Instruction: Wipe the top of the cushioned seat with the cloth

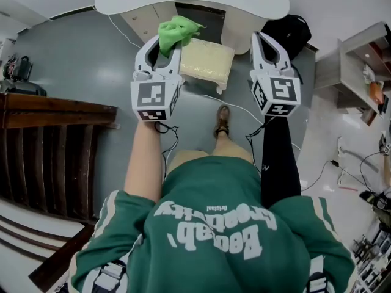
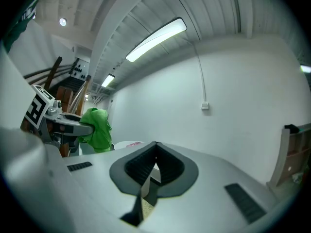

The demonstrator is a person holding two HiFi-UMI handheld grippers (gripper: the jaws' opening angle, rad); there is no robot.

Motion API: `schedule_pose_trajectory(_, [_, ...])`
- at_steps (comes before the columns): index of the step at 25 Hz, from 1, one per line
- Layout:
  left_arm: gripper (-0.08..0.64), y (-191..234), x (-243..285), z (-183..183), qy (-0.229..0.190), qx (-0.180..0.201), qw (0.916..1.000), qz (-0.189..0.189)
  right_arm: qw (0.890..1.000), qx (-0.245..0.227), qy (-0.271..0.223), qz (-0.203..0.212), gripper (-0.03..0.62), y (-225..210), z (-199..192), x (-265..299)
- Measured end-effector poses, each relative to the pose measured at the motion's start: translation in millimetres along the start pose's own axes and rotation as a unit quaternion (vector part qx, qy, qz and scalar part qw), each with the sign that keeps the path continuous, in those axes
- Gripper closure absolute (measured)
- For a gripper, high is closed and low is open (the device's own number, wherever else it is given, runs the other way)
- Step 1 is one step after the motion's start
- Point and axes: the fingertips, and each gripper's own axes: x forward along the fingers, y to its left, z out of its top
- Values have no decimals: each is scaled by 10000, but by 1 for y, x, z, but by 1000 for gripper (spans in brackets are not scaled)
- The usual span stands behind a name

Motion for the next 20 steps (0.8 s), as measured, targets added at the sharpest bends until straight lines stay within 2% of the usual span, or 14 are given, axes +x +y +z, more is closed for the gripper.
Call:
schedule_pose_trajectory(4, [413,2,50,-6,41,-17,9999,-113,9999,62,-25,118,583,-30,2,47])
schedule_pose_trajectory(10, [413,13,121,-14,147,-117,9998,-45,9995,63,15,324,583,-69,0,114])
schedule_pose_trajectory(20, [413,27,170,-24,269,-31,9995,138,9978,199,49,624,583,-86,-18,168])
